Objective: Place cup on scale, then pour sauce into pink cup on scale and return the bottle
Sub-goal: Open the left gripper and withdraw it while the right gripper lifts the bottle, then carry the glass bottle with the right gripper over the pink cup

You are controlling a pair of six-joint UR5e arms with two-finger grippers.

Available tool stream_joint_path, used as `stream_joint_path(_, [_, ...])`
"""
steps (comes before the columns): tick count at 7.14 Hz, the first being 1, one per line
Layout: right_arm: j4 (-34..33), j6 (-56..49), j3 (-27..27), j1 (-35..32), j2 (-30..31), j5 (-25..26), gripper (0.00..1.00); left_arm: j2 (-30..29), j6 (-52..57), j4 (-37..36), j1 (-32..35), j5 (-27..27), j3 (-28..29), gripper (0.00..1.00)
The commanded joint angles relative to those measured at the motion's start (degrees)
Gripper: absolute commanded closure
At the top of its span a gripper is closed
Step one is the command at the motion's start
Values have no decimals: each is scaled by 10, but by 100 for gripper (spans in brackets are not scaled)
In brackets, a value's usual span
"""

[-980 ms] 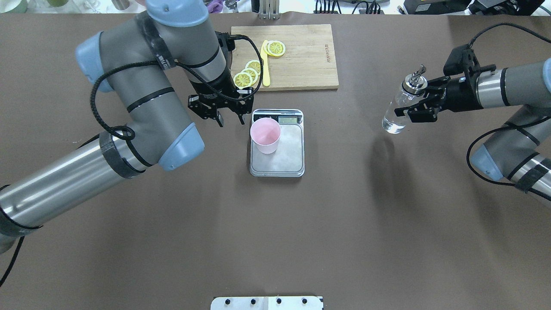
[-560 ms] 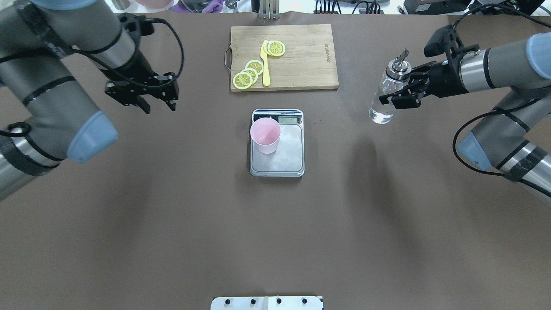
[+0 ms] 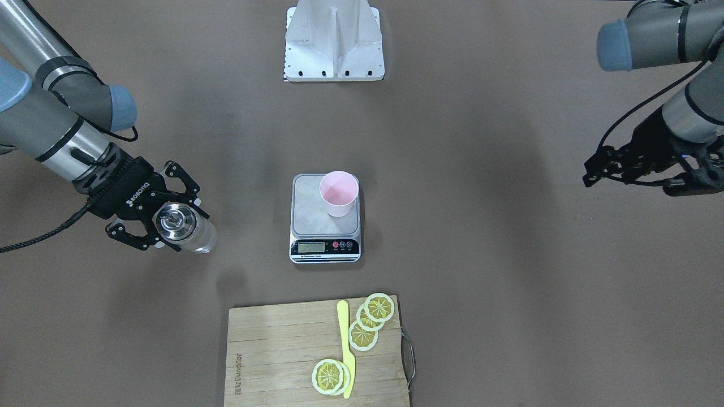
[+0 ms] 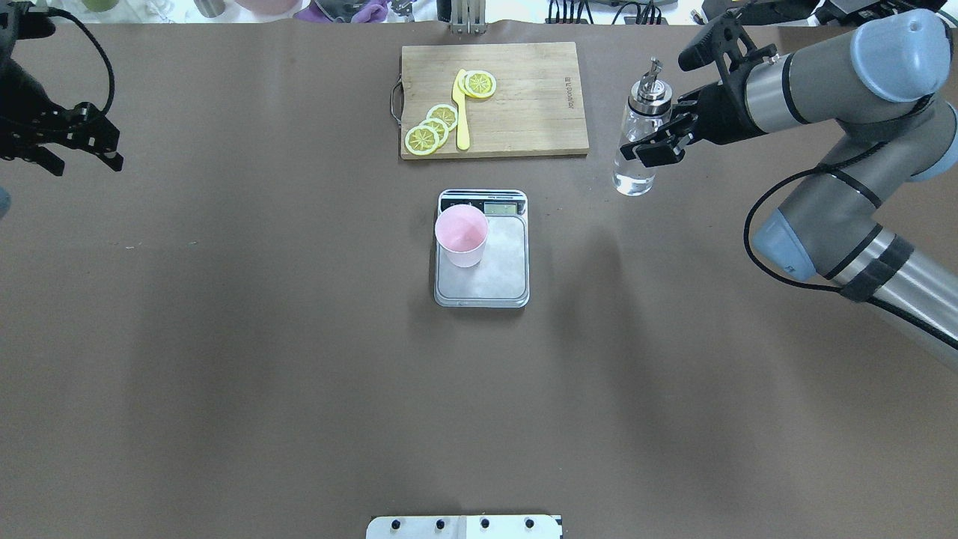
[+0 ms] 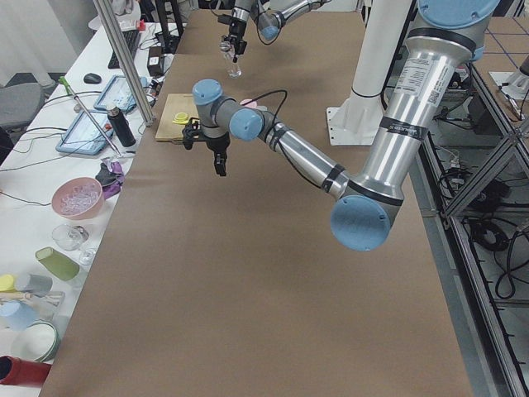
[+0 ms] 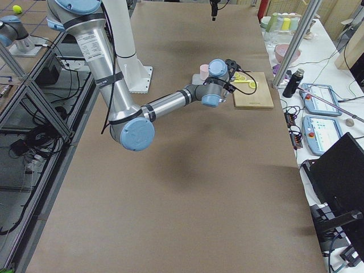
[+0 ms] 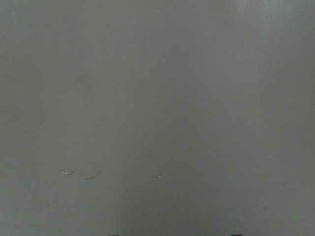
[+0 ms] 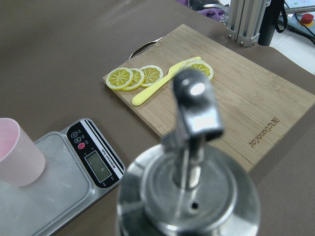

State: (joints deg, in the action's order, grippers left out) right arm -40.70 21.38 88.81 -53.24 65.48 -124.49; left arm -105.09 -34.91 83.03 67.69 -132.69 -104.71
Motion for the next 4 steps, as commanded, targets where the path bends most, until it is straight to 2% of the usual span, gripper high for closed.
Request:
stream_joint_path(1, [-58, -71, 8, 31, -26, 8, 100, 52, 96, 0, 58, -1, 3, 11])
stream_joint_path(4, [-80, -122, 43, 64, -26, 25, 100, 92, 177, 0, 110, -31, 12, 9])
